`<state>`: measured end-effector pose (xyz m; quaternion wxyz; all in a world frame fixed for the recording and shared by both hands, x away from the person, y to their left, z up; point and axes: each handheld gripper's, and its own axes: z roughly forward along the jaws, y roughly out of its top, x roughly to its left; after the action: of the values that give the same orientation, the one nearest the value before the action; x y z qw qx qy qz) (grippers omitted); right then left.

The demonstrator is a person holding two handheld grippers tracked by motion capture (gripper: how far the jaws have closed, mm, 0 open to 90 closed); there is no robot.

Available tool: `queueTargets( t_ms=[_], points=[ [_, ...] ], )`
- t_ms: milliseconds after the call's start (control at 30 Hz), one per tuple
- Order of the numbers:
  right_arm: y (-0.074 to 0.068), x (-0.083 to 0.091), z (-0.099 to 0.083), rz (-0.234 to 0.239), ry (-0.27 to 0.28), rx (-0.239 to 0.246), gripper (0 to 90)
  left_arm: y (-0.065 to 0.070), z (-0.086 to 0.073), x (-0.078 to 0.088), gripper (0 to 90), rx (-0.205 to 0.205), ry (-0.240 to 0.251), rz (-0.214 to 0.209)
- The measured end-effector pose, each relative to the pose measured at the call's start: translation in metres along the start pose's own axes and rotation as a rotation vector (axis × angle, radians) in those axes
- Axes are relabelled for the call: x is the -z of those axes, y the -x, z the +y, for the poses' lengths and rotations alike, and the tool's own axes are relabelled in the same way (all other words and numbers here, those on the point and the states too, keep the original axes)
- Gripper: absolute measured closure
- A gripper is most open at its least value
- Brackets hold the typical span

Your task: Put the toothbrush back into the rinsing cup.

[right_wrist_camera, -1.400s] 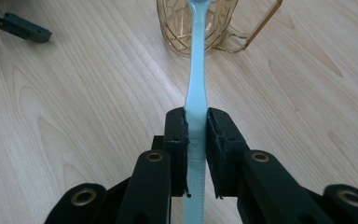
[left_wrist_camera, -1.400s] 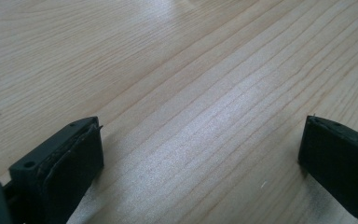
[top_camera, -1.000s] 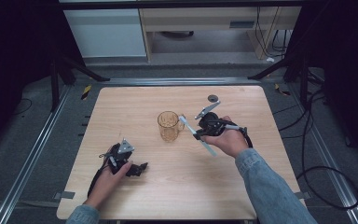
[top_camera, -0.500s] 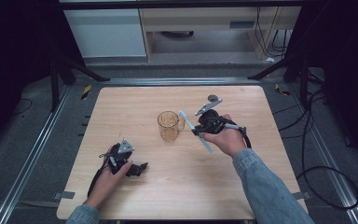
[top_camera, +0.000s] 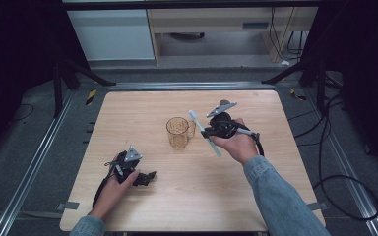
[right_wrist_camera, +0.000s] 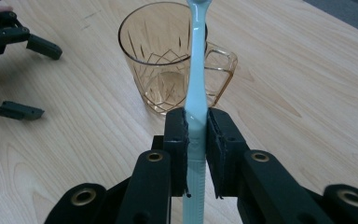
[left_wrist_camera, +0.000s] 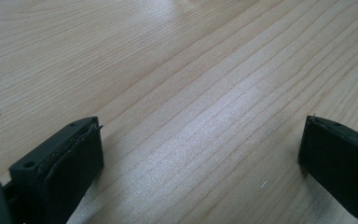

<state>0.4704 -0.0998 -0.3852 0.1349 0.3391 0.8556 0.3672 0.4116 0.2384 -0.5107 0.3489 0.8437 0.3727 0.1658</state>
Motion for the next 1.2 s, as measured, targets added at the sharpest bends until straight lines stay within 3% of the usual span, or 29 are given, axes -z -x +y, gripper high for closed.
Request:
queueTargets(
  t_ms=[933, 1200],
  points=[
    [0.001, 0.000, 0.010, -0.047, 0.122, -0.059, 78.7, 0.000, 0.000, 0.000, 0.0, 0.000, -0.001, 0.000],
    [0.002, -0.001, 0.013, -0.075, 0.188, -0.077, 78.7, 0.000, 0.000, 0.000, 0.0, -0.004, -0.004, 0.000]
  ],
)
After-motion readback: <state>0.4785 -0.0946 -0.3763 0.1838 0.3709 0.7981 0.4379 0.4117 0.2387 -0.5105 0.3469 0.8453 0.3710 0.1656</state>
